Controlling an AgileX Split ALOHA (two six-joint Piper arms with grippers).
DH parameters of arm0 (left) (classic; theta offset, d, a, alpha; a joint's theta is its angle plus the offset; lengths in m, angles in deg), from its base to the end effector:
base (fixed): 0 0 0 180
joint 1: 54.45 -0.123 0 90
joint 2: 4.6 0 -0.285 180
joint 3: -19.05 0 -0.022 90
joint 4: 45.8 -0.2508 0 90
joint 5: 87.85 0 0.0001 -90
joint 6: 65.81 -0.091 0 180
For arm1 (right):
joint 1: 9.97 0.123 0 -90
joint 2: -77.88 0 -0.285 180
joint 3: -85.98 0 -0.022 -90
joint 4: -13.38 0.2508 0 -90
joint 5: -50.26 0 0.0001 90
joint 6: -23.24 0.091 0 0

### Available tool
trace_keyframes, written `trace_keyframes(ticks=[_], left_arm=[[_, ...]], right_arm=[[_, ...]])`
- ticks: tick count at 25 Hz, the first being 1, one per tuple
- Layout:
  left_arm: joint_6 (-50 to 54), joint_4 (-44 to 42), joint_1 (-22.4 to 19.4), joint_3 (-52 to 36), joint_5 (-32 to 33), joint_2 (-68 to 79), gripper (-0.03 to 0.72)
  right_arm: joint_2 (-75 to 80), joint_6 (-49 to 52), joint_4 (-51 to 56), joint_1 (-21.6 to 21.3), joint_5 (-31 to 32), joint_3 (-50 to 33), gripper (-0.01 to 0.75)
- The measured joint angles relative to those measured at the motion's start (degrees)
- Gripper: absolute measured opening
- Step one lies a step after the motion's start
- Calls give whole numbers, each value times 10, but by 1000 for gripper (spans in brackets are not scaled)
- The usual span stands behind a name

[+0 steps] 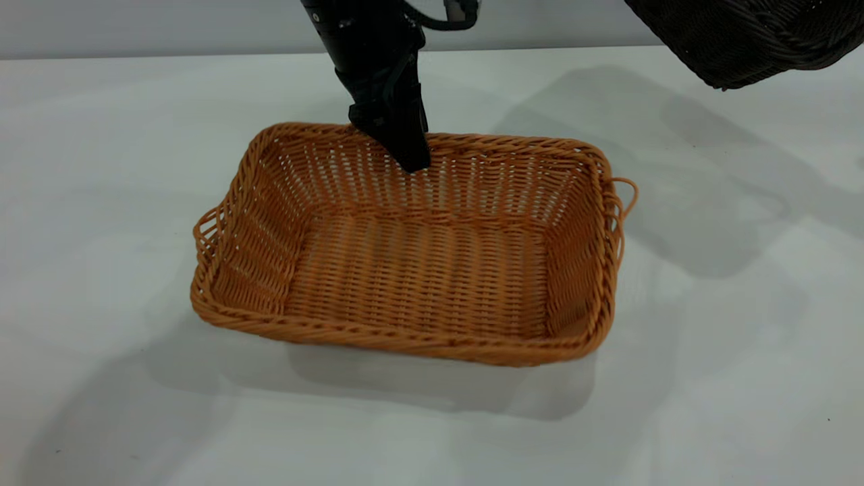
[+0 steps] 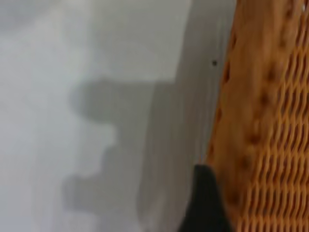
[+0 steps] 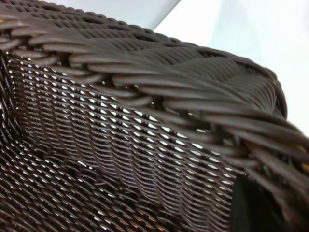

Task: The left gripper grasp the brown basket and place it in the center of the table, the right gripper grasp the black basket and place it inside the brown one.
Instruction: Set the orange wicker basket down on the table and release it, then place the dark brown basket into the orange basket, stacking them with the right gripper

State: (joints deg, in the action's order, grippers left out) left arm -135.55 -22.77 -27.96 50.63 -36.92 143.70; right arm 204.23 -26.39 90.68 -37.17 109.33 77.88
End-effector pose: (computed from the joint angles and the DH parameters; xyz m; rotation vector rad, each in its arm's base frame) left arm 0.4336 -0.2470 0.0958 1.8656 2.0891 -0.3343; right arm 0.3770 -0.1081 0.1477 0.6139 2.2912 1.2193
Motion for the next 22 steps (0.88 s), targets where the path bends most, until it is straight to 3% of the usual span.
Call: trace_keyframes(ticks=[3, 7, 11, 15, 18, 22], left_arm=[[33, -11, 0, 0, -10, -7, 529], [101, -70, -7, 0, -14, -42, 542], [206, -124, -49, 1, -12, -81, 544], [279, -135, -109, 3, -12, -93, 543], [284, -137, -148, 3, -12, -93, 543], [287, -129, -199, 3, -13, -93, 543]], right_arm=[[0, 0, 0, 0, 9, 0, 97], [0, 7, -8, 0, 27, 0, 97], [0, 34, -36, 17, 40, 1, 97], [0, 66, -71, 89, 40, 2, 97], [0, 94, -94, 167, 37, 2, 97], [0, 158, -144, 239, 16, 2, 97]])
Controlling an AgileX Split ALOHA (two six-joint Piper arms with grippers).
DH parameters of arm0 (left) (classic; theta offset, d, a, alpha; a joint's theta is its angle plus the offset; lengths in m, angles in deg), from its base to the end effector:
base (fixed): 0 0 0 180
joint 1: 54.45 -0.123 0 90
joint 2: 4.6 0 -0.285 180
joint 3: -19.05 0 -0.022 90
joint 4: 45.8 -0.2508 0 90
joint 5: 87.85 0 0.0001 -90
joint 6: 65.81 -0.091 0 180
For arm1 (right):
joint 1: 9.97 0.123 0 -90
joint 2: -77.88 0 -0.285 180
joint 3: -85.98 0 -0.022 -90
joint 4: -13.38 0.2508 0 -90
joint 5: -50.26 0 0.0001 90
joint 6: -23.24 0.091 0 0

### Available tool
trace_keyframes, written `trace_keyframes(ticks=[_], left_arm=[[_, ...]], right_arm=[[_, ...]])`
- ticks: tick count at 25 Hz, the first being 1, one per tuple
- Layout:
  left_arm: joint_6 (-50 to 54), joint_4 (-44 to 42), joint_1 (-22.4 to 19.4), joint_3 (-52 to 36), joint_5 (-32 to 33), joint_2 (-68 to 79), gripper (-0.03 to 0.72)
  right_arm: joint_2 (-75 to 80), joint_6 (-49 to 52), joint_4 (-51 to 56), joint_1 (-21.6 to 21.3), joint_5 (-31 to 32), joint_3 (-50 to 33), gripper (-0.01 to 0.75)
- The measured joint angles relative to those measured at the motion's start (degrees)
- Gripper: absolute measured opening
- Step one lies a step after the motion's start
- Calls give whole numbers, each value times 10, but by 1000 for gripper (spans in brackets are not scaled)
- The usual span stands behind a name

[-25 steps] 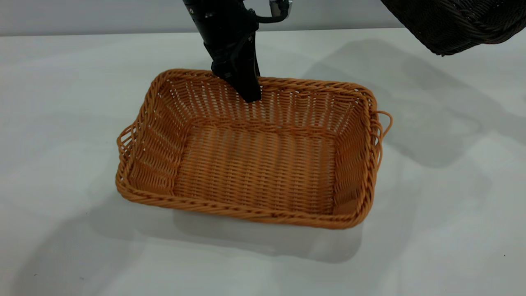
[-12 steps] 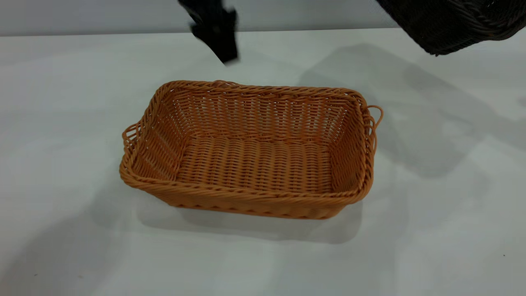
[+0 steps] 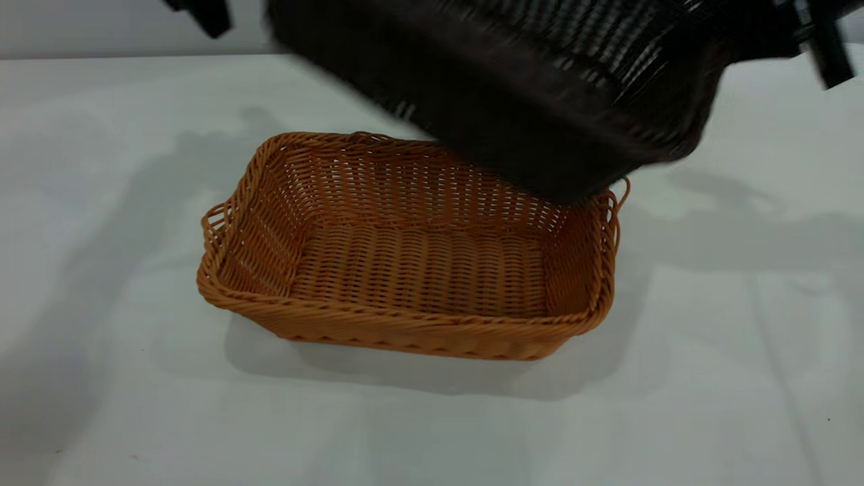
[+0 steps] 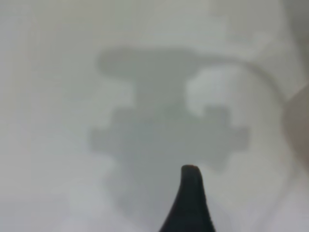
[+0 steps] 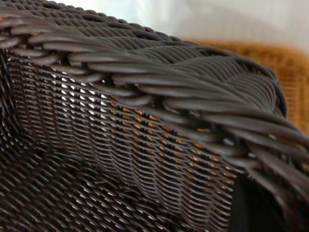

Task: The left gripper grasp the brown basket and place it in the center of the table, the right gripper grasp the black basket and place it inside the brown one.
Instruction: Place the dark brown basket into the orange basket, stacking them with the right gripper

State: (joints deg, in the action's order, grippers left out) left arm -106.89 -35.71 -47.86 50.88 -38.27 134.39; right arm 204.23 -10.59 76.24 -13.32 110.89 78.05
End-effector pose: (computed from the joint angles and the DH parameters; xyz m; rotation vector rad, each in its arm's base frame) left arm 0.4927 -0.0691 0.1744 0.9861 2.5228 -0.0390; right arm 0.3740 0.0488 0.1362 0.2443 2.7732 1.3301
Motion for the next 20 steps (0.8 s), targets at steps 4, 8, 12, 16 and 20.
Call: trace_keyframes(ticks=[4, 8, 12, 16, 20], left_arm=[[0, 28, -40, 0, -15, 0, 543], [0, 55, -60, 0, -33, 0, 545], [-2, 58, -64, 0, -41, 0, 545], [-2, 58, -64, 0, -42, 0, 545], [-2, 59, -64, 0, -42, 0, 545]], right_arm=[[0, 64, -64, 54, -35, 0, 97], [0, 107, -95, 113, -85, 0, 97], [0, 139, -119, 172, -147, 0, 97], [0, 157, -143, 196, -183, 0, 97], [0, 175, -167, 199, -186, 0, 97]])
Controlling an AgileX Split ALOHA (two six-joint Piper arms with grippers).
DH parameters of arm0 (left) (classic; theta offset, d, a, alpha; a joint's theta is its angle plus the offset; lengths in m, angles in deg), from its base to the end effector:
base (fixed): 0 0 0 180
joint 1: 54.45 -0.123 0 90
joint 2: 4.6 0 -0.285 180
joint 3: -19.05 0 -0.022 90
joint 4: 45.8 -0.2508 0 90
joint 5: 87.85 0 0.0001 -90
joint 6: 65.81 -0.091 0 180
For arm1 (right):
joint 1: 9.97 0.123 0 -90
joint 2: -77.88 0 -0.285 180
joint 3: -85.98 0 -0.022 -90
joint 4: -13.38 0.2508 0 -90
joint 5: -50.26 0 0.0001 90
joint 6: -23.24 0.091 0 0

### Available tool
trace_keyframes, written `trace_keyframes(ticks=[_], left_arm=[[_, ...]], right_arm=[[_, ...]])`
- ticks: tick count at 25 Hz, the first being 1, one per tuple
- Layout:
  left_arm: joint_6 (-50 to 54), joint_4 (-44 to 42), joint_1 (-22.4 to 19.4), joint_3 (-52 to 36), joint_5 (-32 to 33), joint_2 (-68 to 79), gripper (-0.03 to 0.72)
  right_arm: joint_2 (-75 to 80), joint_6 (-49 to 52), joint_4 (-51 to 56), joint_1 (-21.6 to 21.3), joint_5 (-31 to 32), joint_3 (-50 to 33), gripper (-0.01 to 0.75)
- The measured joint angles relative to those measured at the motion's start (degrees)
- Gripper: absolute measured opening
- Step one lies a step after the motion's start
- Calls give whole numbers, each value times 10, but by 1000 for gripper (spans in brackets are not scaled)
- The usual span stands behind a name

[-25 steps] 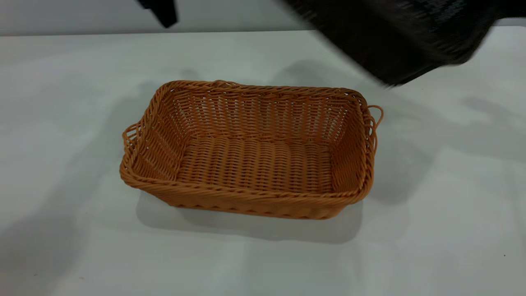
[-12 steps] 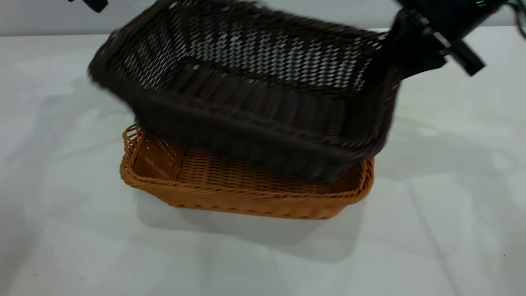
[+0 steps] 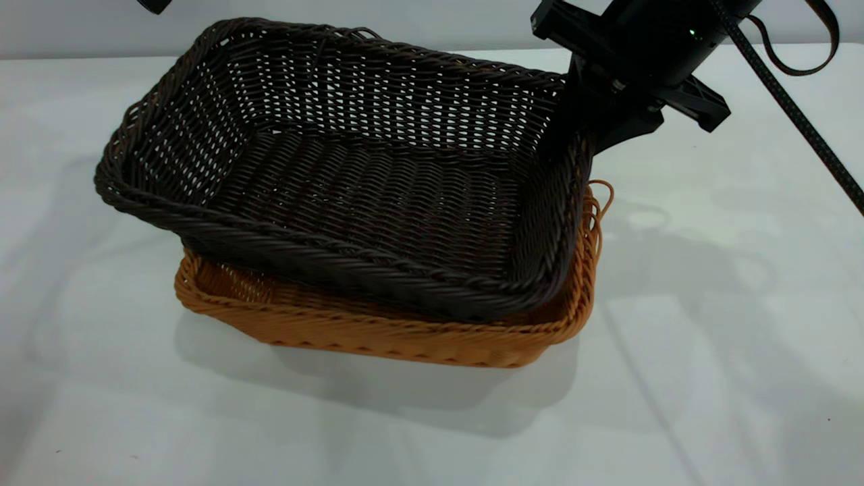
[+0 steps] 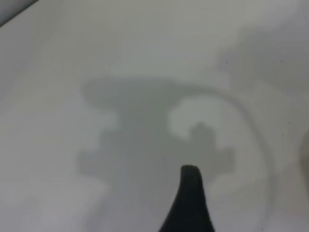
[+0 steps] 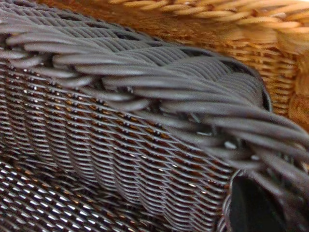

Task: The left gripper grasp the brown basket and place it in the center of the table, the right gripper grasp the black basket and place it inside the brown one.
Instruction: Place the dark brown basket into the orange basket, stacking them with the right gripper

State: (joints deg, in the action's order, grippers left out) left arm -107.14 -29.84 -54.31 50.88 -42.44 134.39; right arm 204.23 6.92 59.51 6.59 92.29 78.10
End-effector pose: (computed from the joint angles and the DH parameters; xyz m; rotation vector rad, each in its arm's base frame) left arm 0.5037 -0.0191 0.1786 0.7415 2.5033 -0.0783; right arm 0.3545 0.1513 0.1160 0.0324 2.9664 0.8380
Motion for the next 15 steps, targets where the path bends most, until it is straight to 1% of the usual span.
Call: trace_keyframes(ticks=[4, 6, 9, 13, 15], left_arm=[[0, 2, 0, 0, 0, 0, 545], [0, 2, 0, 0, 0, 0, 545], [0, 2, 0, 0, 0, 0, 545], [0, 2, 0, 0, 0, 0, 545], [0, 4, 0, 0, 0, 0, 545]], right_arm=[[0, 35, -41, 0, 0, 2, 97], [-1, 51, -84, 0, -4, 3, 97], [0, 79, -122, 0, -2, 2, 97], [0, 97, -132, 0, -2, 2, 106], [0, 98, -134, 0, -2, 2, 133]])
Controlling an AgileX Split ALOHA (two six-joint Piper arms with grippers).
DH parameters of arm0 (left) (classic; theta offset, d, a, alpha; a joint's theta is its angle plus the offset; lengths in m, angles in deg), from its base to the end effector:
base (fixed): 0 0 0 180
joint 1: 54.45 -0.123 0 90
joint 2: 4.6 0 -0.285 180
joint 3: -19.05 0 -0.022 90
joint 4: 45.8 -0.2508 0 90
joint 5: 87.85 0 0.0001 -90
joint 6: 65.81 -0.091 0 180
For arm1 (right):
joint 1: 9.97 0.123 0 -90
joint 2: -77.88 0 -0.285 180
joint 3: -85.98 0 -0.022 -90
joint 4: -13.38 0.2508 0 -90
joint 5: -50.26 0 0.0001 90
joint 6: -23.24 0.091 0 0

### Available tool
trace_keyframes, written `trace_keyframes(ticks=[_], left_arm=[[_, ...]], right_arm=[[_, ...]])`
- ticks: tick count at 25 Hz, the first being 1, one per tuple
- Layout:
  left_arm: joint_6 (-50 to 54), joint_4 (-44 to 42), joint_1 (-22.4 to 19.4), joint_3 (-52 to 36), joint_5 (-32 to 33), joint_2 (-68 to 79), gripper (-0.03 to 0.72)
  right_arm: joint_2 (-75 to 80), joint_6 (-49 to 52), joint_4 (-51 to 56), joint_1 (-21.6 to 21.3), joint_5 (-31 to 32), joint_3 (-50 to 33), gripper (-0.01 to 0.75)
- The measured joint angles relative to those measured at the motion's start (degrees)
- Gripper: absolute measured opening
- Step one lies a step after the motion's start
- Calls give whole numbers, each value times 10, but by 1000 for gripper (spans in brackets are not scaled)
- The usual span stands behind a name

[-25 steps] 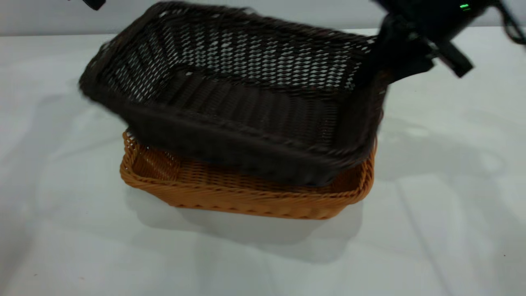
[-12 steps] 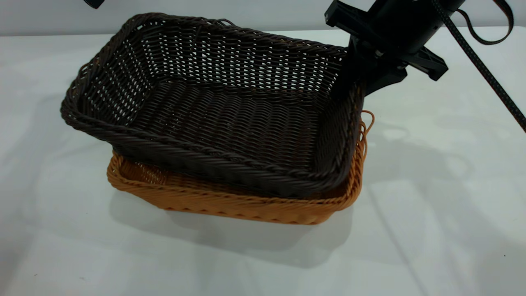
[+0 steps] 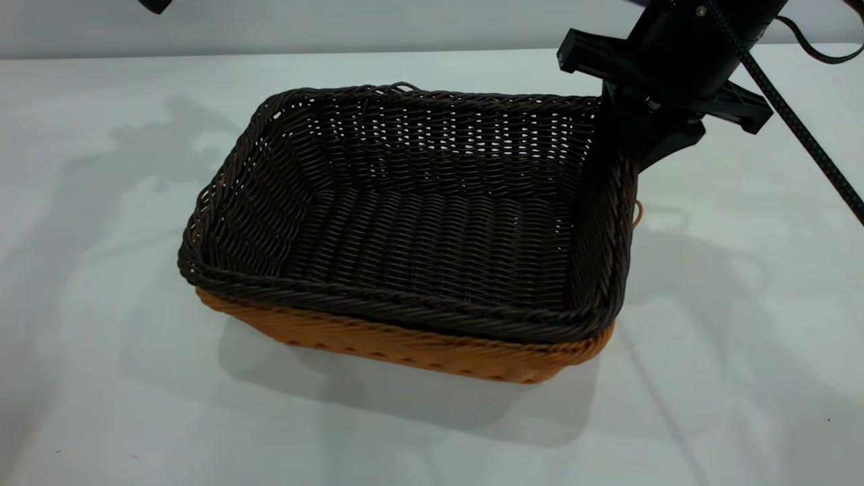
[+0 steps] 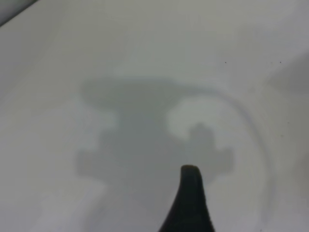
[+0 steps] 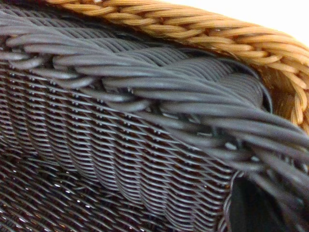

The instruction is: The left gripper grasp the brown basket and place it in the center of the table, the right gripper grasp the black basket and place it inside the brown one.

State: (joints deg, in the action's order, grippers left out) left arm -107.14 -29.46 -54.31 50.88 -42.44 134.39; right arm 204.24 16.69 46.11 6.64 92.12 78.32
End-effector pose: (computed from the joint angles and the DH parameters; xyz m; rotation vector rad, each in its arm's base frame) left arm 0.5037 -0.0195 0.1787 0.7365 2.5027 -0.0855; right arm 0.3526 0.1395 0.1102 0.0197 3.0457 0.6144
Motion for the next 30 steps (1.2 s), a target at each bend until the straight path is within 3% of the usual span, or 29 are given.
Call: trace_keyframes(ticks=[2, 8, 12, 22, 27, 30], left_arm=[[0, 8, 0, 0, 0, 0, 545], [-1, 13, 0, 0, 0, 0, 545], [0, 13, 0, 0, -1, -12, 545], [32, 13, 0, 0, 40, -170, 545], [61, 13, 0, 0, 127, -270, 545], [83, 13, 0, 0, 208, -319, 545]], right_arm=[[0, 0, -3, 0, 0, 0, 196], [0, -26, -14, 0, -1, 2, 514], [-21, -34, -53, 0, 1, 26, 639], [-255, 1, -183, 0, 39, 100, 605], [-415, 1, -184, 0, 83, 100, 594], [-501, -2, -184, 0, 143, 101, 594]])
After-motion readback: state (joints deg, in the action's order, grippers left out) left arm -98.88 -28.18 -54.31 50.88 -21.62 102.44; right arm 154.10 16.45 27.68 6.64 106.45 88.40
